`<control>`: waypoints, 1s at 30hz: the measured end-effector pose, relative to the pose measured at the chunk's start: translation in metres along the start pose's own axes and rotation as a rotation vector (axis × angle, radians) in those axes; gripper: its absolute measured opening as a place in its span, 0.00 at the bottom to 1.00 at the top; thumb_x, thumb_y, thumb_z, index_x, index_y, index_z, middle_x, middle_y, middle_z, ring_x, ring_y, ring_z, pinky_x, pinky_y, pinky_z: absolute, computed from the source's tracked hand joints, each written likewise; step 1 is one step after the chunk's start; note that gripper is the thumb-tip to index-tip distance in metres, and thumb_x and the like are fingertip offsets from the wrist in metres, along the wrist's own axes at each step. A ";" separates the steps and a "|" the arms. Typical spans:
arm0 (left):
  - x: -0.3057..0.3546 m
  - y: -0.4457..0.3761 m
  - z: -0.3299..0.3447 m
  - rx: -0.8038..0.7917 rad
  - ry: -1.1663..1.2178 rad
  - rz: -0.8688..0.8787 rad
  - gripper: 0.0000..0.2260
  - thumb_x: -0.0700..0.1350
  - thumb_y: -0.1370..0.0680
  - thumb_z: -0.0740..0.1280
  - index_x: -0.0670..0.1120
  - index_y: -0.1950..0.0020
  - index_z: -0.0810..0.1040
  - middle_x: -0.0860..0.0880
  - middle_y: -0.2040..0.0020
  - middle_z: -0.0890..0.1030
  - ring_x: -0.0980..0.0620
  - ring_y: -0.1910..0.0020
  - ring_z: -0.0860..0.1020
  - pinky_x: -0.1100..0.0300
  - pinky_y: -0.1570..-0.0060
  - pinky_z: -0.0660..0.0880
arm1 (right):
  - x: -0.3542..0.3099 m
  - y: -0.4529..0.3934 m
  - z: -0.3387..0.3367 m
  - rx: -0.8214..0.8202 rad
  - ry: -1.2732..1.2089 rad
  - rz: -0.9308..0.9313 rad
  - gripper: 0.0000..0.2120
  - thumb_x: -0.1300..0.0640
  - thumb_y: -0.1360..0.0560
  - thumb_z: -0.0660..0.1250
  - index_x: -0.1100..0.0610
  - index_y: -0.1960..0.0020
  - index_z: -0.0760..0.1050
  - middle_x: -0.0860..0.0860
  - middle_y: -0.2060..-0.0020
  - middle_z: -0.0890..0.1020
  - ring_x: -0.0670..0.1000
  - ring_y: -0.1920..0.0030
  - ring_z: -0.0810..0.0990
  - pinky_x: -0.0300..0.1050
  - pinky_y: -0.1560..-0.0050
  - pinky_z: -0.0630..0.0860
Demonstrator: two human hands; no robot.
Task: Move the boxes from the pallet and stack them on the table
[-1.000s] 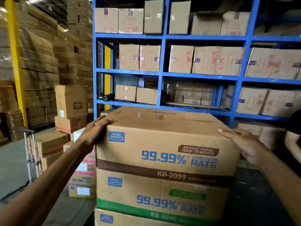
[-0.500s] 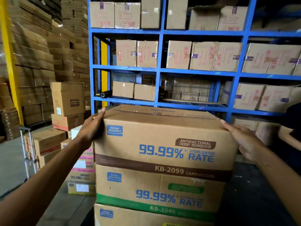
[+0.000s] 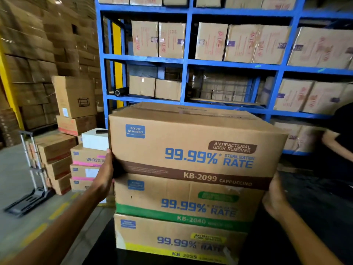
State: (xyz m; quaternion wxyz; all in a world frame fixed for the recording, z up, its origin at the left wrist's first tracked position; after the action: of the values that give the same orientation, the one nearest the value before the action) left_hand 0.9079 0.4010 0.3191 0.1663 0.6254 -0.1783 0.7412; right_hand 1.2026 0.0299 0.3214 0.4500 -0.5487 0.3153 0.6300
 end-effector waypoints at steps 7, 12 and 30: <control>-0.001 -0.002 0.001 -0.001 0.016 0.003 0.26 0.68 0.23 0.51 0.55 0.35 0.74 0.52 0.38 0.78 0.50 0.40 0.76 0.48 0.39 0.71 | -0.001 -0.001 0.005 0.004 -0.046 -0.018 0.21 0.37 0.23 0.53 0.48 0.45 0.78 0.51 0.52 0.85 0.52 0.51 0.82 0.50 0.53 0.76; 0.001 0.004 0.004 -0.007 0.029 0.001 0.21 0.66 0.21 0.49 0.56 0.39 0.73 0.54 0.45 0.78 0.54 0.47 0.76 0.51 0.45 0.69 | 0.006 -0.004 -0.002 0.025 -0.066 -0.004 0.22 0.37 0.24 0.55 0.50 0.42 0.77 0.50 0.52 0.85 0.48 0.55 0.84 0.49 0.54 0.75; -0.006 0.037 -0.009 -0.030 -0.250 0.060 0.21 0.58 0.19 0.51 0.43 0.39 0.73 0.46 0.48 0.79 0.51 0.51 0.78 0.61 0.61 0.70 | 0.020 0.019 -0.011 0.300 0.159 0.069 0.31 0.38 0.20 0.44 0.56 0.30 0.68 0.58 0.34 0.74 0.59 0.34 0.71 0.49 0.38 0.66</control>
State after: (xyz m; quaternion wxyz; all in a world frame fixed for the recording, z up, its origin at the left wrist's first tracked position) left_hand 0.8840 0.3719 0.3093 0.1299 0.7046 -0.2275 0.6595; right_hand 1.1899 0.0167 0.2980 0.4785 -0.5126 0.4590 0.5455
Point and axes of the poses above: each hand's wrist, its own y-axis away from the middle knuckle, its own z-axis out of the palm, x = y × z, the point moved 5 cm from there along -y, towards the middle knuckle
